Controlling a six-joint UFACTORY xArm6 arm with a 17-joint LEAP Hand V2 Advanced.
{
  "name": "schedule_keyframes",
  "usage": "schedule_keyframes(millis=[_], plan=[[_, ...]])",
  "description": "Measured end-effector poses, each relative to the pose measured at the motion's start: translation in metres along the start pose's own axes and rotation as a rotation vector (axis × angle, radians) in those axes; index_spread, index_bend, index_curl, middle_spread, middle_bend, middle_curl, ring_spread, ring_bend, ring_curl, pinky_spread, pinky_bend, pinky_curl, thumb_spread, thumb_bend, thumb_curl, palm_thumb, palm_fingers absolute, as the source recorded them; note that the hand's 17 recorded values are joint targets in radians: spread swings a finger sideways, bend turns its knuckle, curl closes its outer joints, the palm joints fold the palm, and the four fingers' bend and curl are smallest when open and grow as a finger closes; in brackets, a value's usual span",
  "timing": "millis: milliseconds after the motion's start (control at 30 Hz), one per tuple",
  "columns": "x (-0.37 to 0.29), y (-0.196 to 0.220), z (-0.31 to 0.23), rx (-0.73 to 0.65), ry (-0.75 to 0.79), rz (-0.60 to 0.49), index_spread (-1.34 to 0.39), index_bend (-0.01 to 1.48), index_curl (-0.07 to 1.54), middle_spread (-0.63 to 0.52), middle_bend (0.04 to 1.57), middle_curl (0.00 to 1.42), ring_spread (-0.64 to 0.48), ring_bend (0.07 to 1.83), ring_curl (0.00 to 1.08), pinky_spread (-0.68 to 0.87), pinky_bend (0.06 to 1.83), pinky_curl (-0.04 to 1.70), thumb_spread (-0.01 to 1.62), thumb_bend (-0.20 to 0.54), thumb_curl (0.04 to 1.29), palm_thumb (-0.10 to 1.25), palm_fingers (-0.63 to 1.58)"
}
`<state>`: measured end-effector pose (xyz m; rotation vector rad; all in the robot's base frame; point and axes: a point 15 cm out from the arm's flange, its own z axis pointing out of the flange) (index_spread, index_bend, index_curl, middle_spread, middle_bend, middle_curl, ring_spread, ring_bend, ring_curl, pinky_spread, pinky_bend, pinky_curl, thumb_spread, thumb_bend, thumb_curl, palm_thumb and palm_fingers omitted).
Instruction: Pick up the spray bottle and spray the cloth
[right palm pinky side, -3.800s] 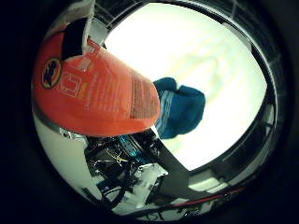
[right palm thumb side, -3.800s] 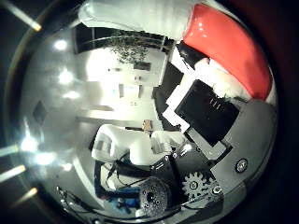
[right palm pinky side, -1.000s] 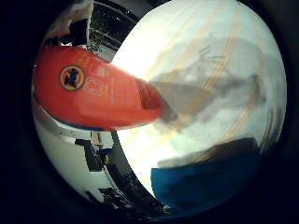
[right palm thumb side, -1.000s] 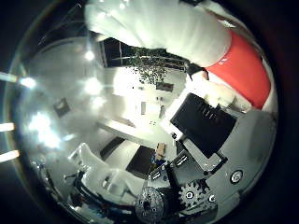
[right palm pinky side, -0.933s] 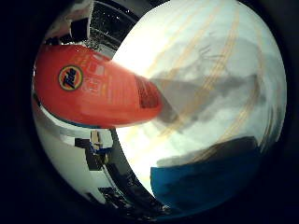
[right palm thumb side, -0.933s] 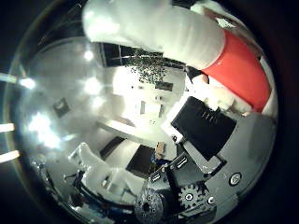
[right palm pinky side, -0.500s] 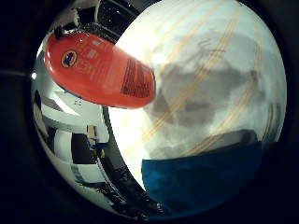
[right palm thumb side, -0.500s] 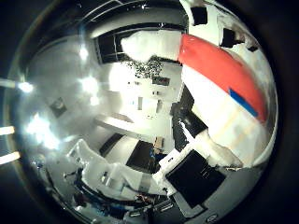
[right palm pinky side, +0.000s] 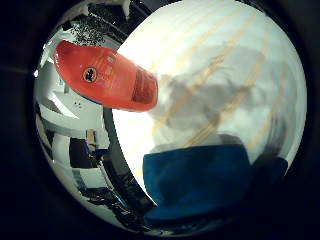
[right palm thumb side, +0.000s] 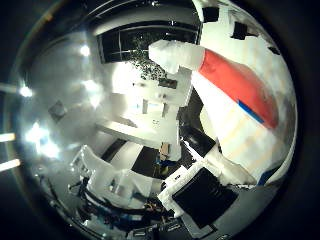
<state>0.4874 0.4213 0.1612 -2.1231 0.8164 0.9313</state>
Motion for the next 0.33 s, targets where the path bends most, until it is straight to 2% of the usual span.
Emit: schedule_keyframes(millis=[333], plan=[[-0.037,0.017,-0.052,0.023,0.009,0.001,-0.27,0.19,0.42,-0.05,0.54,0.46,-0.04,0.83,0.38,0.32,0.53,0.61,1.05,-0.023,0.43,0.69,0.27]])
